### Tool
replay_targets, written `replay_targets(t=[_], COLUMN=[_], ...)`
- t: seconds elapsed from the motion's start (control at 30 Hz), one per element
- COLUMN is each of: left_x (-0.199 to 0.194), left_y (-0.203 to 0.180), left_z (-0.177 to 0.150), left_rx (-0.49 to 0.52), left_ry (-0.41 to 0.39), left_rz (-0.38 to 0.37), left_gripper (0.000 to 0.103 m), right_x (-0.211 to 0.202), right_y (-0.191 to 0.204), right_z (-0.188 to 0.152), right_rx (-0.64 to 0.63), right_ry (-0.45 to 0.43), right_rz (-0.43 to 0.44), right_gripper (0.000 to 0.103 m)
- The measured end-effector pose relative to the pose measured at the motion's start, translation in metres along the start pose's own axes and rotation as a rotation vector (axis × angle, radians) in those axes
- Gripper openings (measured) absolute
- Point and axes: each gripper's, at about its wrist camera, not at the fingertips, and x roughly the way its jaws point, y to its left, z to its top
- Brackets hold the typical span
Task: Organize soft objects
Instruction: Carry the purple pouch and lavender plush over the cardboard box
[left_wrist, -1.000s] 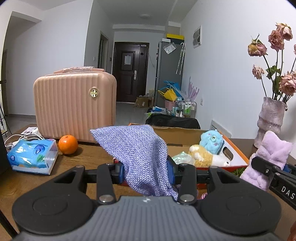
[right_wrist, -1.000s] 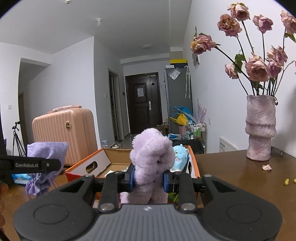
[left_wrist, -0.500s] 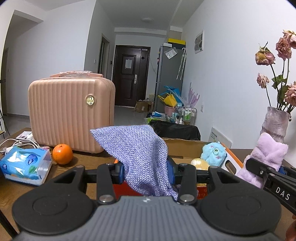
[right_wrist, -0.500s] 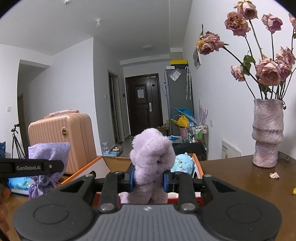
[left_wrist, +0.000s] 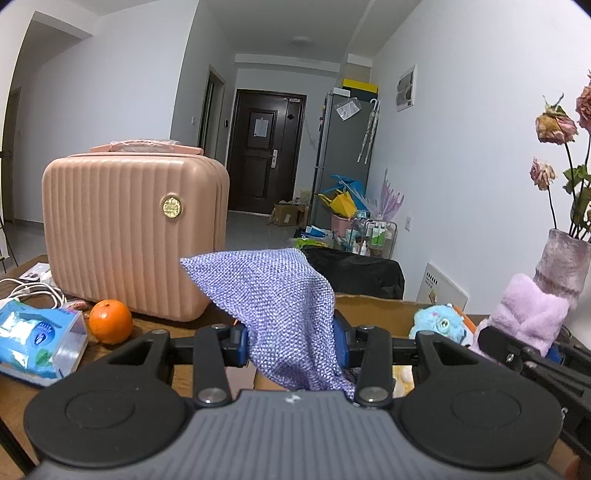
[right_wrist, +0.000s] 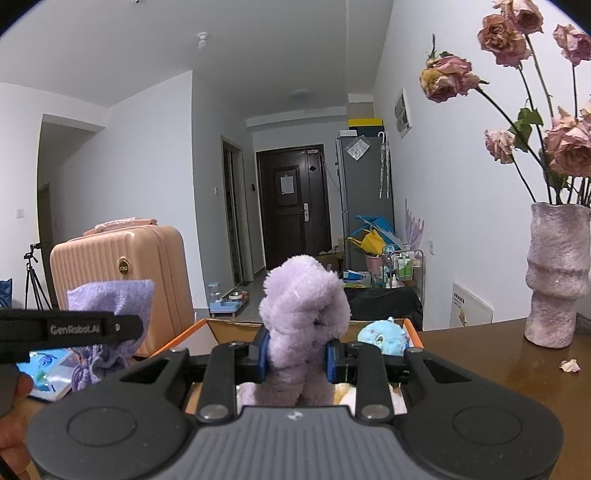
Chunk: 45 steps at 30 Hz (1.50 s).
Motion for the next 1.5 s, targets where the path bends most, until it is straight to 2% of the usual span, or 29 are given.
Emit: replay_targets(t=[0.43, 0.8, 1.17, 1.5], left_x=[0.042, 0.080, 0.107, 0.111], left_y=[0.002, -0.005, -0.006, -0.009], left_z=[0.016, 0.017, 0.009, -0.001], left_rx=[-0.016, 0.002, 0.025, 0.056], left_ry=[0.002, 0.017, 0.050, 0.064], left_rz=[0.008, 0.028, 0.073, 0.098], left_gripper=[0.042, 0.042, 0.041, 0.041], right_x=[0.039, 0.077, 0.110, 0.121], right_y=[0.002, 0.004, 0.000, -0.002], right_z=[0.012, 0.024, 0.018, 0.006], right_rx=[0.004, 0.008, 0.030, 0.031], right_ry=[0.016, 0.080, 0.160, 0.199], right_rz=[0.005, 0.005, 0.013, 0.000], right_gripper=[0.027, 0.027, 0.027, 0.027])
